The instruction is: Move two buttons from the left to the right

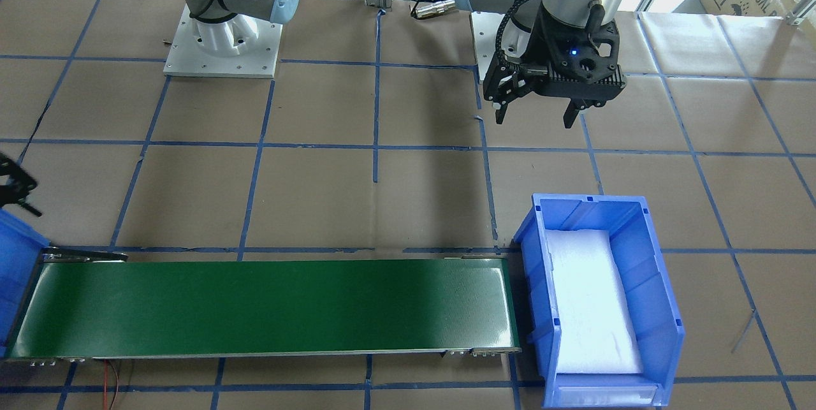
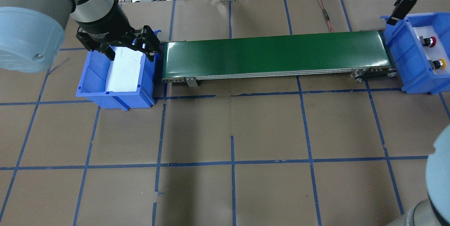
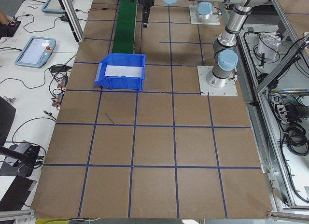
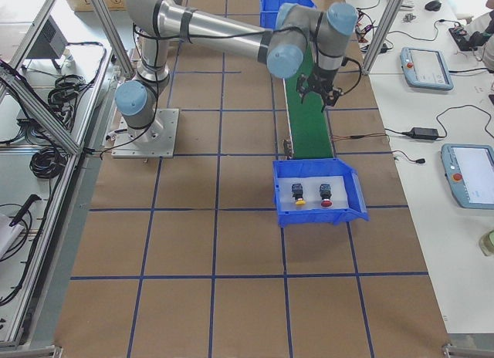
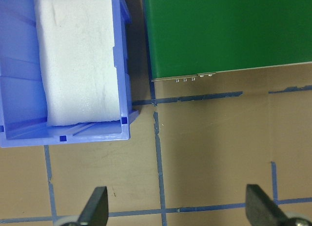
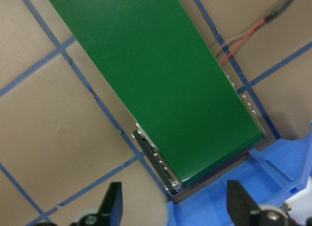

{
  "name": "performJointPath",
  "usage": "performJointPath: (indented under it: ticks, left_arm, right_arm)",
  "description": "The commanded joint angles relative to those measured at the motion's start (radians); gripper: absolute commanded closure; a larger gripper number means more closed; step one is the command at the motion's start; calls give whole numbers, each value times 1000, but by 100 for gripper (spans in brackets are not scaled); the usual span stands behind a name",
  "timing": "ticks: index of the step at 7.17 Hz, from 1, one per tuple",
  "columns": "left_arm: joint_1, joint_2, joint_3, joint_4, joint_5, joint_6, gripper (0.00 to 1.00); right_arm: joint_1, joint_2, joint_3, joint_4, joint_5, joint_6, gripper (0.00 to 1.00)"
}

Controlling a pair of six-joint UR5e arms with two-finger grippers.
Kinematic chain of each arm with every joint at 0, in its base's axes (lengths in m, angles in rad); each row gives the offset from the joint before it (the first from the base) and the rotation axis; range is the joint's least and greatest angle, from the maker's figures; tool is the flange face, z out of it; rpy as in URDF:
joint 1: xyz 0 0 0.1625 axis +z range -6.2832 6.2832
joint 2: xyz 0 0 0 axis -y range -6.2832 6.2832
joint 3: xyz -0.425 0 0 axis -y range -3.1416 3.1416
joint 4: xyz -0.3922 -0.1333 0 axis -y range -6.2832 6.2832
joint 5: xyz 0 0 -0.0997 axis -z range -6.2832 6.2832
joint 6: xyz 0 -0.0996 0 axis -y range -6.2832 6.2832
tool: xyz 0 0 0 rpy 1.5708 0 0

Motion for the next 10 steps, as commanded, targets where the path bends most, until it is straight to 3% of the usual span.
performJointPath:
  ticks: [1, 2, 5, 10]
  left_arm:
    - [0, 0, 0, 0, 0, 0, 0]
    - [0, 0, 0, 0, 0, 0, 0]
    - [0, 1, 0, 0, 0, 1, 0]
    - [0, 3, 0, -2, 0, 1, 0]
  right_arm:
    - [250, -167, 165, -1, -16, 530, 26]
    - [281, -204, 218, -7, -1, 841, 25]
    - [280, -249, 218, 54, 43, 1205, 24]
    - [259, -228, 177, 75, 79, 1117, 22]
